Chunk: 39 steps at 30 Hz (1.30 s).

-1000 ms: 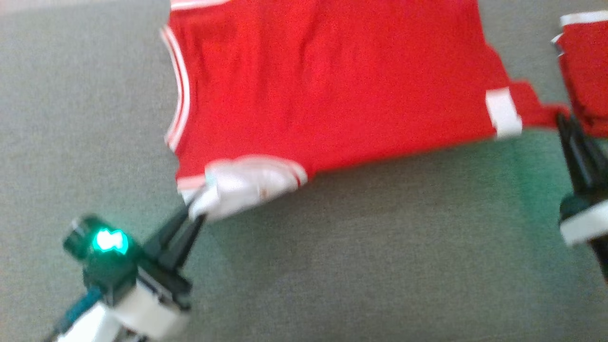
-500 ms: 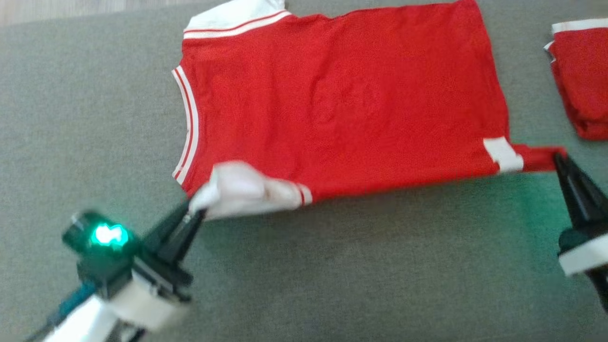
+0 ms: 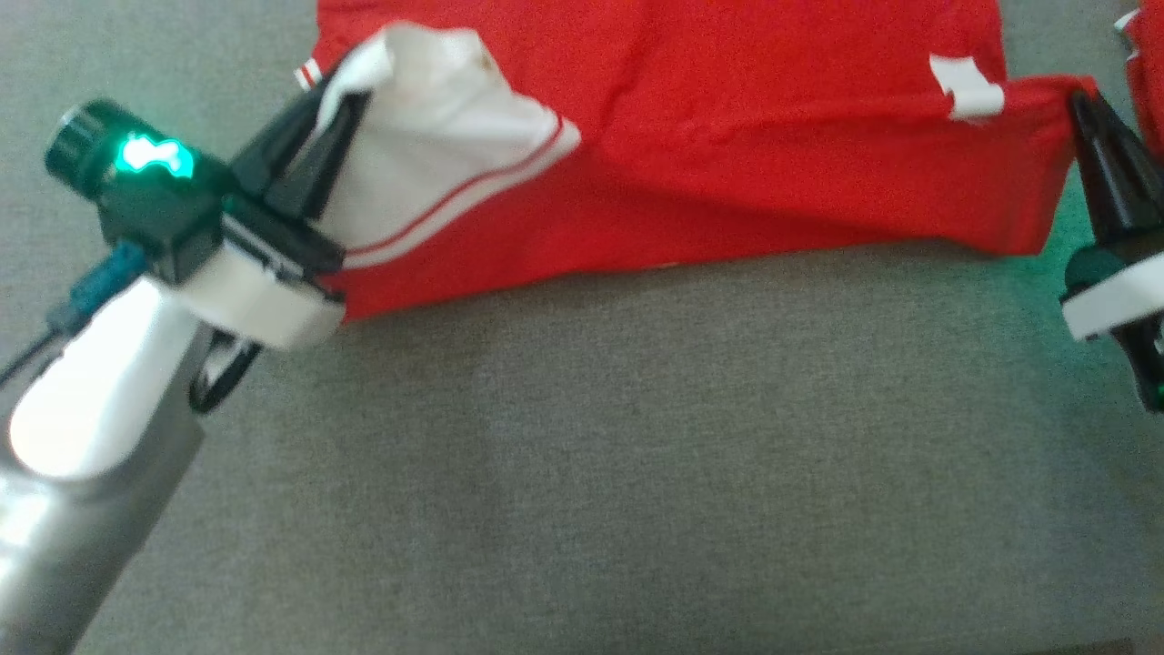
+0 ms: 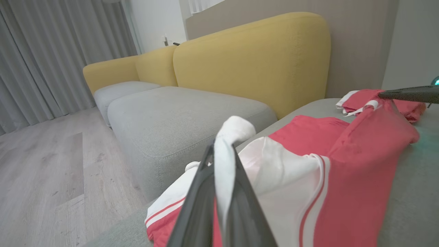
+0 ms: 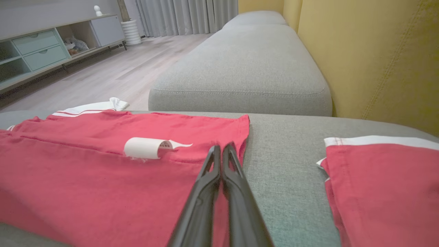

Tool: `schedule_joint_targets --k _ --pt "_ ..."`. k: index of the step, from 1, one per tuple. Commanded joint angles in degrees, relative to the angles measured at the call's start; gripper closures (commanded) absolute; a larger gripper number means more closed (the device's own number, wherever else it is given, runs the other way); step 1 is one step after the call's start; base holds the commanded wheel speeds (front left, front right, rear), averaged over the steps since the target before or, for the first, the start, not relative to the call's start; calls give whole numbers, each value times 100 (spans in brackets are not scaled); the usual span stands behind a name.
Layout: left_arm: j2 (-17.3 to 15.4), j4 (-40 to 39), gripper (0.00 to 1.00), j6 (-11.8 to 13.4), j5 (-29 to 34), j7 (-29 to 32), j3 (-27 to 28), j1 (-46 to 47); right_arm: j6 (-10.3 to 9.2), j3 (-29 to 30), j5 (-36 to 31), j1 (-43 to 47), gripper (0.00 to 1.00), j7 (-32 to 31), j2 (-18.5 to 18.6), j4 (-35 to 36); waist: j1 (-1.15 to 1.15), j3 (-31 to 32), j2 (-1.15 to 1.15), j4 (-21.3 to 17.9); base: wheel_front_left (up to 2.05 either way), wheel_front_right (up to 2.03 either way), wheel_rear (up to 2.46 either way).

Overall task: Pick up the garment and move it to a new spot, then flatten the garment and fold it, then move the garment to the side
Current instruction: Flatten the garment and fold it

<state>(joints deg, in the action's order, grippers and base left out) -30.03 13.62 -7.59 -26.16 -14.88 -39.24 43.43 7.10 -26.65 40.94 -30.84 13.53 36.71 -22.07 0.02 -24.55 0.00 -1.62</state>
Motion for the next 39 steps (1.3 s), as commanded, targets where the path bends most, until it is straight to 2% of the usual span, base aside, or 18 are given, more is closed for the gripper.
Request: schedule_joint_targets --k 1,2,3,7,10,17,20,30,34,37,38,39 --pt "-159 -37 100 10 -65 -12 225 279 39 -79 81 -33 65 7 108 28 -2 -135 0 -1 0 0 0" --pt "-118 56 59 10 -98 -12 240 384 39 -138 114 -137 1 17 87 -52 -2 -183 0 3 0 0 0" --pt "-65 133 0 10 -140 -12 278 453 39 -176 136 -233 0 34 62 -127 -2 -221 0 7 0 0 0" --pt "120 232 0 10 -179 -12 460 430 39 -334 180 -410 0 109 -44 -326 -2 -233 0 29 0 0 0" --pt "276 299 0 17 -58 -12 781 66 39 -301 173 -344 0 139 -136 -387 -2 -60 0 38 0 0 0" --pt "756 518 0 374 94 -12 1325 -1470 39 210 -18 351 0 145 -497 -116 -2 524 0 -19 0 0 0" --pt "1064 877 0 650 -41 -12 1481 -2101 39 364 -84 728 0 146 -669 -26 -2 722 0 -79 0 0 0" --pt "1363 1753 0 1074 -296 331 1575 -2246 39 494 -138 1063 0 146 -818 57 -2 764 0 -155 0 0 0" --pt "1421 1934 0 1097 -359 308 1615 -2149 39 506 -153 1092 0 146 -828 44 -2 747 0 -153 0 0 0" --pt "1446 2041 0 876 -392 469 1467 -2136 39 522 -142 1106 0 146 -836 34 -2 756 0 -150 0 0 0" --pt "1442 2066 38 788 -386 547 1392 -2144 39 528 -134 1111 0 146 -831 19 -2 765 0 -145 0 0 0" --pt "1432 2078 69 728 -369 620 1323 -2156 39 533 -131 1116 0 146 -822 -1 -2 776 0 -136 0 0 0"
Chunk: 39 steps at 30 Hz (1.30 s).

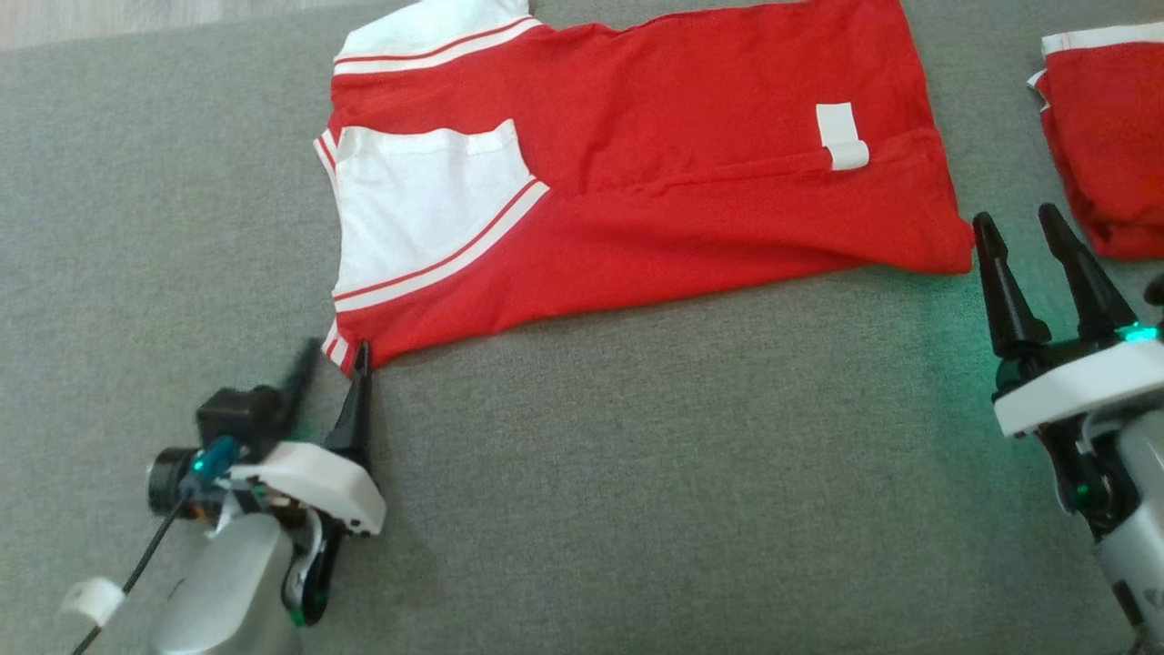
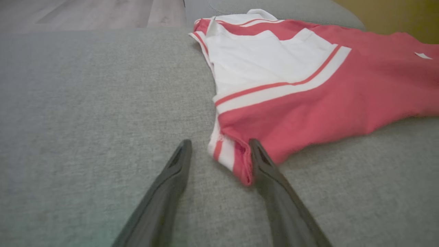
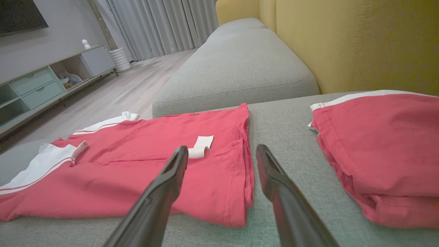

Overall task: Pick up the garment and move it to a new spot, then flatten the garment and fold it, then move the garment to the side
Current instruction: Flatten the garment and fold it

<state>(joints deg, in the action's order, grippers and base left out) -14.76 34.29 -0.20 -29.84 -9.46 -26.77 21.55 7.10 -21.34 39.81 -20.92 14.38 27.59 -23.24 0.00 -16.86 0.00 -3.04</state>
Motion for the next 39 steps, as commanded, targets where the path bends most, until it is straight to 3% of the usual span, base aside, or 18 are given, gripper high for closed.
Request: schedule_joint_targets --k 1,6,12,18,20,21,22,24,25,32,39 --pt "-102 6 100 -58 12 122 23 23 39 4 -16 124 0 62 98 95 0 17 0 16 0 0 0" --pt "-128 -165 100 -254 4 140 -109 -6 39 -103 90 108 0 62 104 -265 0 76 0 100 0 0 0" --pt "-472 -504 100 -44 366 -187 -125 70 39 -413 399 -149 0 -58 89 -1013 0 78 0 209 0 0 0" --pt "-671 -735 100 -23 457 -240 -138 78 39 -706 636 -474 0 -198 -9 -1526 0 68 0 277 0 0 0" --pt "-704 -784 100 -13 488 -253 -157 81 39 -818 681 -582 9 -217 -49 -1653 0 65 0 291 0 0 0" --pt "-715 -802 100 -12 499 -256 -170 80 39 -861 700 -638 23 -210 -67 -1717 0 66 0 298 0 0 0" --pt "-721 -817 100 -13 502 -261 -179 79 39 -905 707 -693 54 -200 -80 -1783 0 70 0 304 0 0 0" --pt "-724 -837 100 -17 505 -268 -198 77 39 -980 729 -792 89 -180 -104 -1925 0 82 0 316 0 0 0" --pt "-726 -844 100 -21 510 -272 -212 77 39 -1008 743 -840 100 -170 -114 -2003 0 90 0 323 0 0 0" --pt "-789 -890 100 -11 648 -370 -302 68 39 -1119 926 -966 100 -112 -109 -2331 0 201 0 359 0 0 0" --pt "-933 -1162 100 -218 781 -513 -407 -171 39 -1368 1255 -624 100 -62 218 -2134 0 463 0 332 0 0 0"
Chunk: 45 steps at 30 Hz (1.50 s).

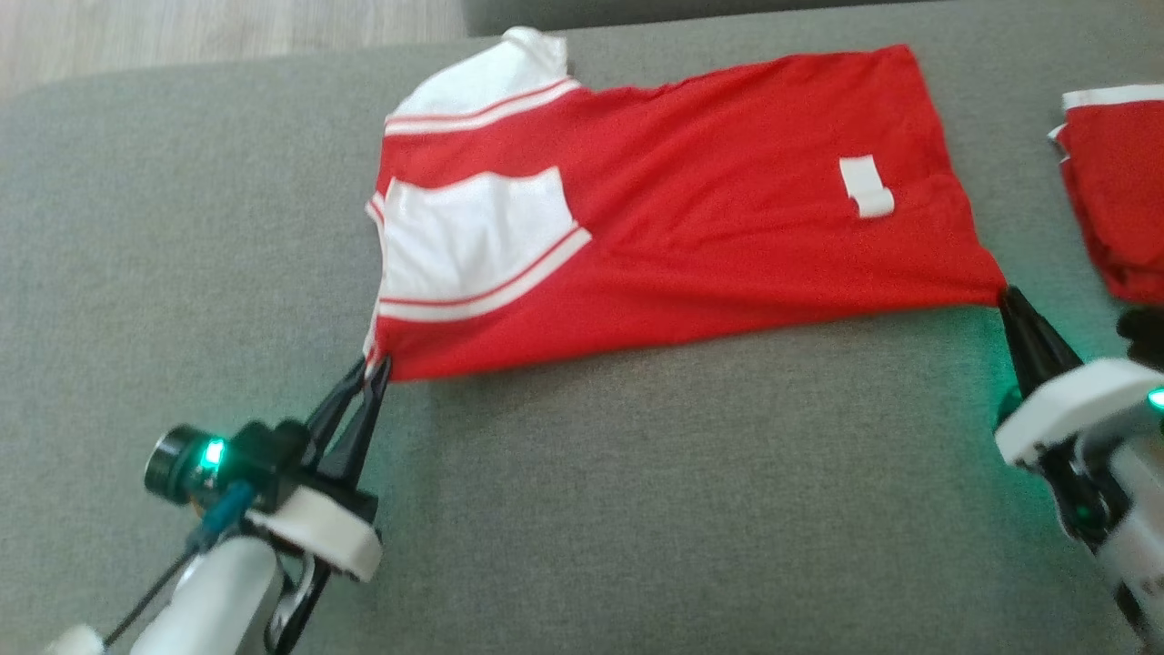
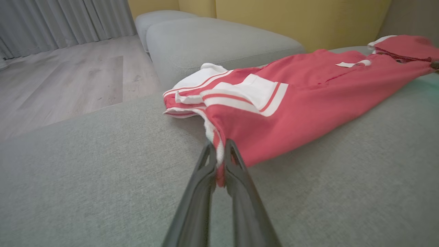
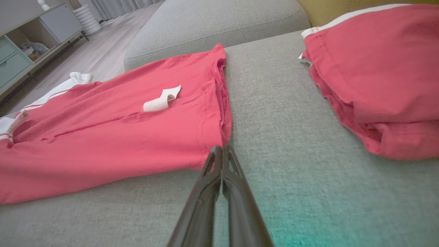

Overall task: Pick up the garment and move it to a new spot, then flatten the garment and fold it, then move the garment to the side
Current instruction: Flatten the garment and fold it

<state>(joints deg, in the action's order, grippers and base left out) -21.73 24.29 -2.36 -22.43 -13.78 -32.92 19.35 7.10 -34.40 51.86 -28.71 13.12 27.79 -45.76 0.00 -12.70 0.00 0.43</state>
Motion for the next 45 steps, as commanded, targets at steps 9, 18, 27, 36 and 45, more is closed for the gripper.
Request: schedule_joint_targets --k 9,18,27,36,45 --pt "-524 -917 100 5 118 -118 290 -781 39 -150 365 1082 100 146 903 1069 0 285 0 -150 0 0 0" --pt "-724 -1731 100 58 196 -121 579 -1692 39 442 529 2544 100 162 1558 2237 0 363 0 -203 0 0 0" --pt "-696 -1756 0 -24 -3 67 559 -1905 39 1298 89 3381 0 -62 1549 3034 0 312 0 -233 0 0 0" --pt "-1097 -2397 0 -306 88 1059 614 -253 39 1941 -682 3108 0 -276 1054 3764 0 -57 0 -304 0 0 0" --pt "-1195 -1491 0 -510 -1585 3407 -489 3318 39 1905 -1253 2411 0 -723 618 4269 0 -949 0 -766 0 0 0"
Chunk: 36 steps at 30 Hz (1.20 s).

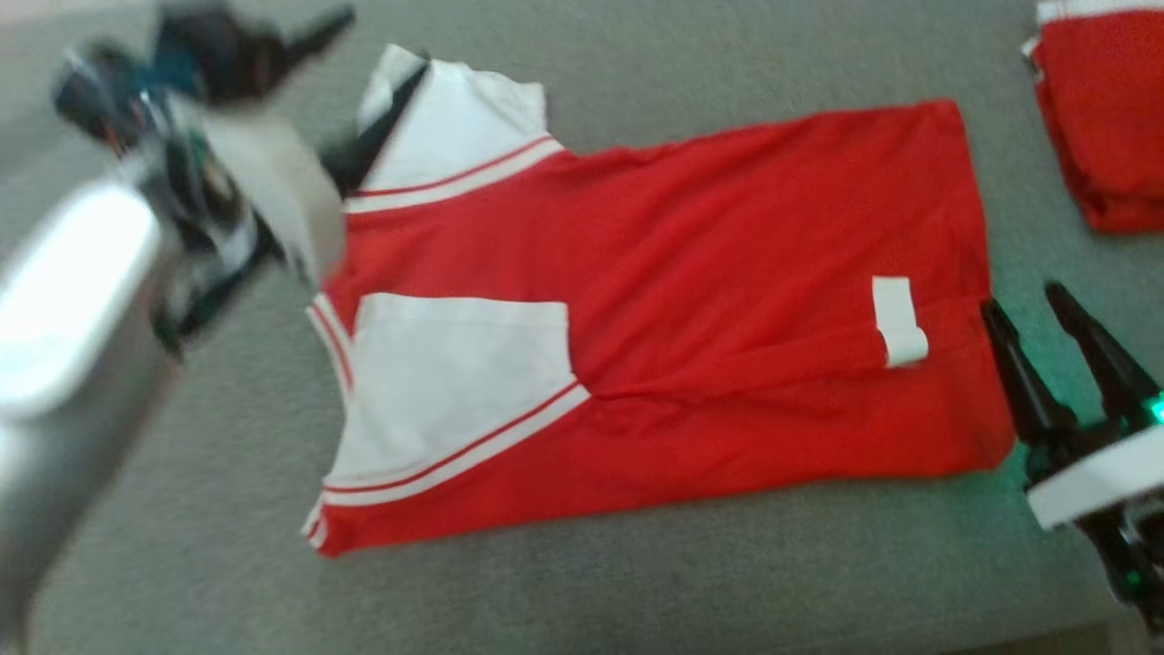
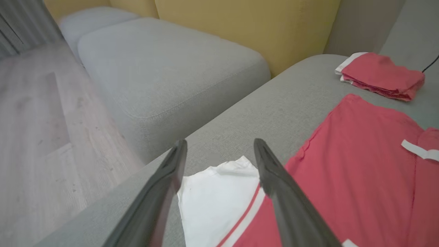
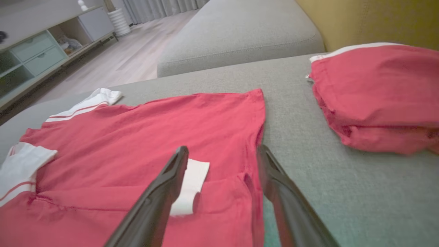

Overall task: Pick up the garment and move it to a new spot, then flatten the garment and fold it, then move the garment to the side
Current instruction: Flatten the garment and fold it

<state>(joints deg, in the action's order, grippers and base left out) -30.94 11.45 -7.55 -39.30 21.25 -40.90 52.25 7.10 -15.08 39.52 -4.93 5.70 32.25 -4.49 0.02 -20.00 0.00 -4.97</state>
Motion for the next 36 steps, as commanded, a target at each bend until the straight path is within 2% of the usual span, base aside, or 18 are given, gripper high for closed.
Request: schedule_joint_targets --k 1,5,9,16,27,29,30,31,36 --pt "-287 -14 0 9 -119 162 207 329 39 -63 -53 -43 0 -11 130 164 -2 -292 0 -305 0 0 0" --pt "-432 763 0 8 -645 1036 -129 1188 39 -220 -116 -295 0 -49 -23 213 -2 -557 0 -668 0 0 0" --pt "-680 1411 0 8 -720 1584 -450 1653 39 -308 -159 -377 0 -11 -174 184 -2 -735 0 -940 0 0 0" --pt "-933 2183 0 7 -980 1788 -601 1859 39 -317 -166 -344 0 124 -316 13 -2 -904 0 -1189 0 0 0" --pt "-1038 2467 0 7 -1318 1726 -754 2005 39 -349 -169 -410 0 239 -367 -166 -2 -1035 0 -1317 0 0 0" --pt "-1037 2468 27 7 -1433 1803 -797 2007 39 -336 -165 -400 0 257 -357 -193 -2 -1039 0 -1319 0 0 0" --pt "-1036 2449 72 7 -1492 1800 -806 2008 39 -331 -165 -396 0 265 -352 -204 -2 -1039 0 -1318 0 0 0" --pt "-1039 2429 100 7 -1542 1782 -814 2009 39 -326 -165 -392 0 272 -349 -214 -2 -1038 0 -1317 0 0 0" --pt "-1057 2331 100 7 -1646 1613 -901 2036 39 -300 -181 -470 0 286 -301 -187 -2 -1003 0 -1265 0 0 0"
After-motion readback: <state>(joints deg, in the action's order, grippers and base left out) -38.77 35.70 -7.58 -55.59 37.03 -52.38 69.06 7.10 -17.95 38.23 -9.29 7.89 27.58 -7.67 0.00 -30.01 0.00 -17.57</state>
